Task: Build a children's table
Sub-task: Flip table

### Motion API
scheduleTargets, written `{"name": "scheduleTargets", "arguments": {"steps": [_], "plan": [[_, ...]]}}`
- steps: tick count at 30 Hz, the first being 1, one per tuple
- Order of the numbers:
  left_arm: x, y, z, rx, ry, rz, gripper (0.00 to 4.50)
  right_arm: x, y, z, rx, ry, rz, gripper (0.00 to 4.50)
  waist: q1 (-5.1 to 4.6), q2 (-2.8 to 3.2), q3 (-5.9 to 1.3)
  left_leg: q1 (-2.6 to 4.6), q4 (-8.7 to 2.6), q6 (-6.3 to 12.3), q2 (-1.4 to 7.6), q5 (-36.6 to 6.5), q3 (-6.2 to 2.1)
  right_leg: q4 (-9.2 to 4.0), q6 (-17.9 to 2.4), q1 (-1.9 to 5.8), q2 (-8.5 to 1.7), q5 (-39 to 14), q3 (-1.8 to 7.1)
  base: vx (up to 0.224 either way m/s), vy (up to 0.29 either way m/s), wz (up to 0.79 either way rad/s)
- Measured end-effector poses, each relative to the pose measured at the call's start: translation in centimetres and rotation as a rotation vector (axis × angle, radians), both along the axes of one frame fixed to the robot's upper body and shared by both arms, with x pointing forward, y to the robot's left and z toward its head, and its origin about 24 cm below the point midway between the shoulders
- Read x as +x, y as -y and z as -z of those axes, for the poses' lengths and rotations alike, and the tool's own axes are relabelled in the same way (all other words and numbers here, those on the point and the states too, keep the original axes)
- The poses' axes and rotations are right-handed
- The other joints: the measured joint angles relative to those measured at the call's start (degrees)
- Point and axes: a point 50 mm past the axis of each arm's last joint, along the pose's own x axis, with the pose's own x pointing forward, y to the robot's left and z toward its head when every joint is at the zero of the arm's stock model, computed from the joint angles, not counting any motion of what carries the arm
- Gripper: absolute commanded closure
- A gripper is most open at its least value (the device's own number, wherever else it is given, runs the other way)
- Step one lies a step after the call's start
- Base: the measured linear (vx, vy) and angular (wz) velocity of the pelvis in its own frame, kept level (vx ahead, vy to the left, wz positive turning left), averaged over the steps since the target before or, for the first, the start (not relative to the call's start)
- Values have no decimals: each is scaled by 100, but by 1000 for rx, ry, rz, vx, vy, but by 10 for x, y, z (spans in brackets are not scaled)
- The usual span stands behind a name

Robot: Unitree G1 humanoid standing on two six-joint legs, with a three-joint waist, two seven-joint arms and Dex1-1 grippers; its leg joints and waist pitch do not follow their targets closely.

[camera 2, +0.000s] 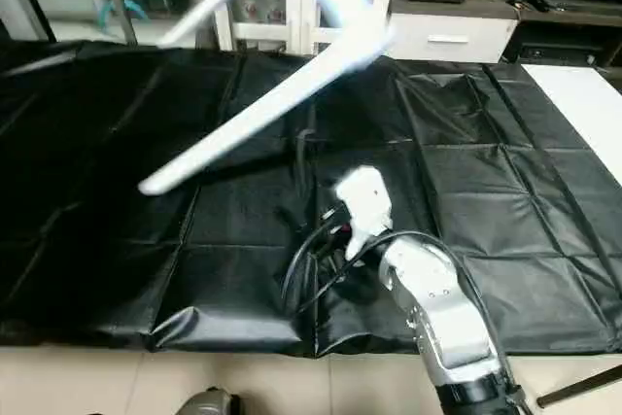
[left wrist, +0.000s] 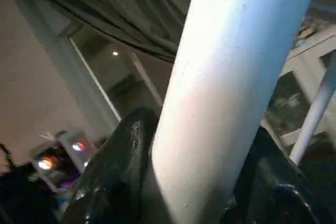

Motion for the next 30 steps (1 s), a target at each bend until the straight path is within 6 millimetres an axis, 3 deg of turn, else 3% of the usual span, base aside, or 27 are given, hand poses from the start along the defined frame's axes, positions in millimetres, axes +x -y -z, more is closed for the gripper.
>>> {"name": "scheduleTargets", "arguments": {"steps": [7, 13, 19, 25, 30], "plan": [[-8, 15, 12, -97, 6, 106, 255, 17, 24, 0, 105, -18, 211, 0, -4, -65, 3, -20, 24, 5, 7, -2, 8, -5, 0, -4, -1, 0, -1, 0, 0, 0], [-12, 21, 34, -254, -36, 151, 255, 26, 18, -14, 233, 11, 127, 0, -121, -77, 8, -10, 24, 4, 21, 1, 15, 10, -3, -6, 6, 3, -2, 0, 0, 0], [-20, 19, 41, -343, -25, 135, 255, 21, 2, -25, 431, 4, -90, 0, -141, -156, 17, -4, 24, 4, 45, 1, 24, 9, -3, -6, 20, 3, -7, 0, 0, 0], [-24, 15, 50, -405, -38, 113, 255, 29, 4, -21, 369, 5, -77, 0, -138, -264, 14, 0, 30, 4, 53, 2, 46, 4, -15, -3, 19, 11, -3, 0, 0, 0], [-27, 16, 59, -441, -50, 102, 260, 46, 2, -20, 348, -3, -52, 0, -142, -281, 15, 9, 37, 2, 68, 2, 67, 4, -20, 1, 17, 21, -4, 0, 0, 0]]}}
